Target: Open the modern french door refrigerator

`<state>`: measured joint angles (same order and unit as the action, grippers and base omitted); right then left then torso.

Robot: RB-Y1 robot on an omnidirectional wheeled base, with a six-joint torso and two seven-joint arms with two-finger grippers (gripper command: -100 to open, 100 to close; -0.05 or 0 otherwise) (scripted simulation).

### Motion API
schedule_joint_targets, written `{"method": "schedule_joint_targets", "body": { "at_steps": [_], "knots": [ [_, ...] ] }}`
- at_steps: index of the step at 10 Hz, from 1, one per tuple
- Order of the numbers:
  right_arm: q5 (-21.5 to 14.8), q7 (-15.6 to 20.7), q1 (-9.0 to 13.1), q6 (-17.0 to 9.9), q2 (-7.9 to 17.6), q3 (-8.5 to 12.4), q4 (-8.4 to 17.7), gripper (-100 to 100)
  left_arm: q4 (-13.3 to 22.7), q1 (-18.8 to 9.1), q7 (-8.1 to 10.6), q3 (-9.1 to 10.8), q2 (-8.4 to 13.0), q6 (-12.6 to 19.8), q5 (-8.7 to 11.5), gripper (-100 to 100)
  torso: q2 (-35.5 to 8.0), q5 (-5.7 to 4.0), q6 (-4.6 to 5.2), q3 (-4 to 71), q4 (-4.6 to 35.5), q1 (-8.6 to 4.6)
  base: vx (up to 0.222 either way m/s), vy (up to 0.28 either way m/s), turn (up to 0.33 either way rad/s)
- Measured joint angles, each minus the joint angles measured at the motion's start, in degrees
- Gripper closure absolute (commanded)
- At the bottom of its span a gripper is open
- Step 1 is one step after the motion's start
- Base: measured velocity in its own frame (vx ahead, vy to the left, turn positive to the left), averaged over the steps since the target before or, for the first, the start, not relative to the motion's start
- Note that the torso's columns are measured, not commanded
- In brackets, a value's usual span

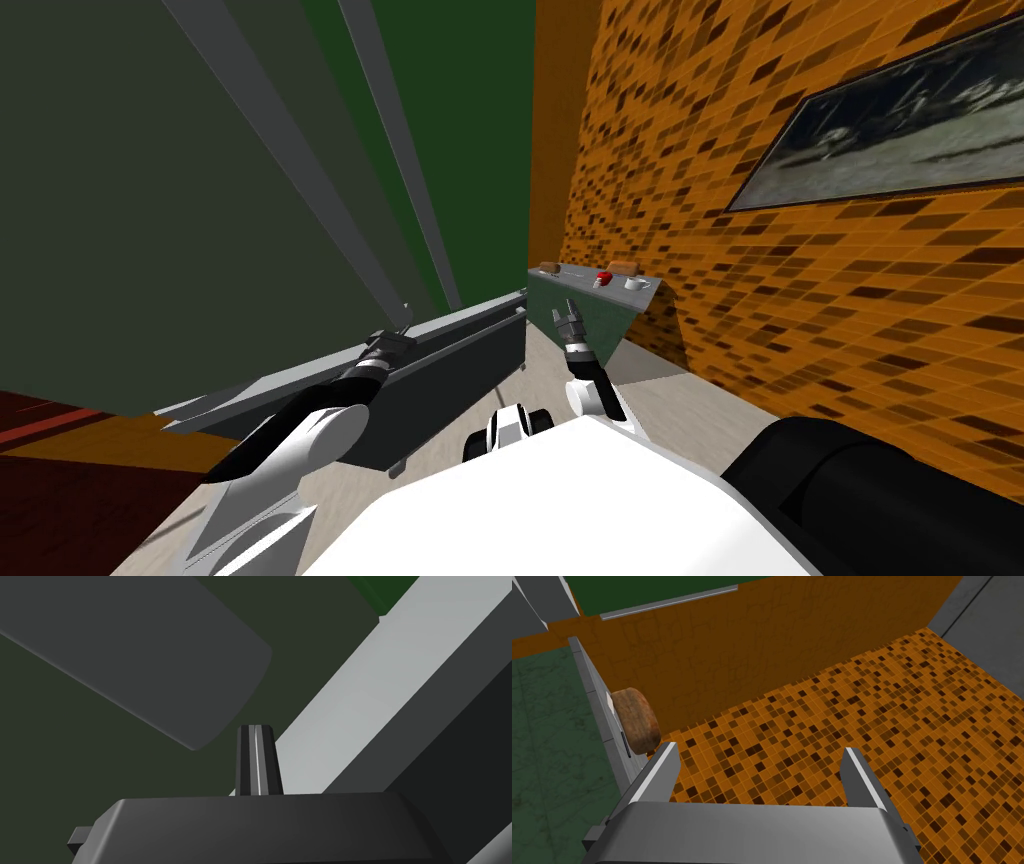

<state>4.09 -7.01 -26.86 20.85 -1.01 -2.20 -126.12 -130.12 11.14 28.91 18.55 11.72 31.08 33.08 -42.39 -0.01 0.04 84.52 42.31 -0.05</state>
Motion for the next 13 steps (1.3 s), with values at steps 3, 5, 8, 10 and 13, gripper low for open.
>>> {"method": "schedule_joint_targets", "body": {
  "at_steps": [3, 5, 8, 10, 13],
  "knots": [
    [0.00, 0.00, 0.01, 0.00, 0.00, 0.00, 0.00, 0, -5.56, 4.26, 0.92, -3.33, -1.94, 0.15, -0.87, 100, -0.08, 0.00, 0.01, -0.04, 0.02, 0.00, 0.098, 0.011, 0.136],
    [0.00, 0.00, -0.01, 0.00, 0.00, 0.00, 0.00, 0, -9.64, 7.90, 2.28, -5.40, -3.00, 1.04, -0.94, 100, 0.14, 0.03, -0.02, 0.08, -0.04, 0.08, 0.090, 0.012, 0.083],
    [0.00, 0.00, -0.01, 0.00, 0.00, 0.01, 0.00, 0, -13.68, 11.10, 2.84, -7.39, -3.72, 0.63, -0.81, 100, 0.19, 0.00, -0.10, 0.08, -0.03, 0.01, 0.080, 0.004, 0.136],
    [0.00, 0.00, 0.01, 0.00, 0.00, 0.00, 0.00, 0, -17.57, 13.82, 3.62, -8.69, -4.77, 1.74, -1.50, 100, 0.13, -0.08, 0.08, 0.15, 0.08, 0.04, 0.030, 0.005, 0.002],
    [0.00, 0.00, 0.01, 0.00, 0.00, 0.00, 0.00, 0, -15.61, 14.03, 3.64, -8.64, -4.54, 1.77, -1.27, -100, 0.04, -0.02, -0.05, 0.03, 0.04, 0.04, 0.000, 0.000, 0.000]
  ]
}}
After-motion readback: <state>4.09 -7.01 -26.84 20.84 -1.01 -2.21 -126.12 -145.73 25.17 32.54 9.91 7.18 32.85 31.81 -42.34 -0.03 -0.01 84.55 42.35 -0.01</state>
